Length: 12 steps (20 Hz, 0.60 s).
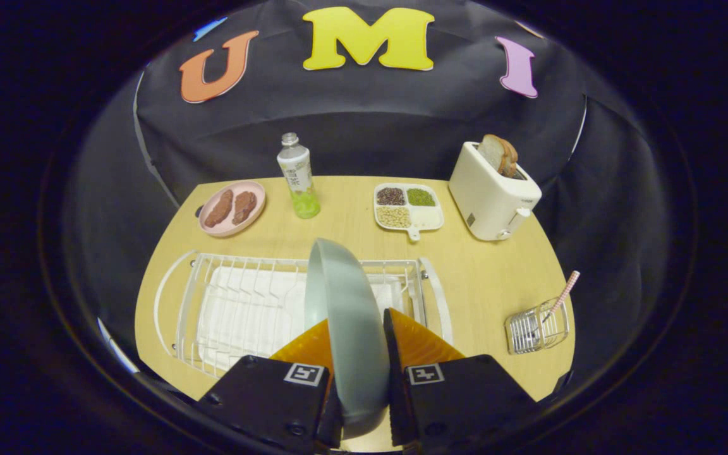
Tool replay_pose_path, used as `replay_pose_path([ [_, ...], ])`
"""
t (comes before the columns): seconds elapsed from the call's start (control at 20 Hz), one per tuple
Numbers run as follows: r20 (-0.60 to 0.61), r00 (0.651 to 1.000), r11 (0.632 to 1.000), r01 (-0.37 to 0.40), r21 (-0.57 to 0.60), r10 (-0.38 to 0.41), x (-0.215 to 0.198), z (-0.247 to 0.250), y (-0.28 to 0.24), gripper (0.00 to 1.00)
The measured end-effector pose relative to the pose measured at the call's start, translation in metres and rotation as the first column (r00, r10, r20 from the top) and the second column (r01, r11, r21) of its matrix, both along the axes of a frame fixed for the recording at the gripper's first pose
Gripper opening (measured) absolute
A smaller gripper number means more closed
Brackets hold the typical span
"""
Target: Take the plate from the dish rack, then take the spoon from the basket and place it into the plate.
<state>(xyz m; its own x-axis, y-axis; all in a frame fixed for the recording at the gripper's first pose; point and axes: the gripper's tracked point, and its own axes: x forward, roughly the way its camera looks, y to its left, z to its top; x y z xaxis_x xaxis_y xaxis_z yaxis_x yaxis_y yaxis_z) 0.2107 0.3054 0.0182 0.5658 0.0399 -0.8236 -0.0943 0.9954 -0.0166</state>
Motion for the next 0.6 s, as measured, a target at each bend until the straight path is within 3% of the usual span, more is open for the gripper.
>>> replay_pose_path([
  [0.2, -0.026, 0.998, 0.986, -0.058, 0.155, 0.063, -0.044, 0.003, -0.006, 0.34],
  [0.4, 0.005, 0.993, 0.976, -0.119, 0.182, 0.12, -0.098, -0.006, -0.033, 0.34],
  [0.6, -0.021, 0.99, 0.955, -0.128, 0.269, 0.139, -0.151, -0.027, -0.052, 0.34],
])
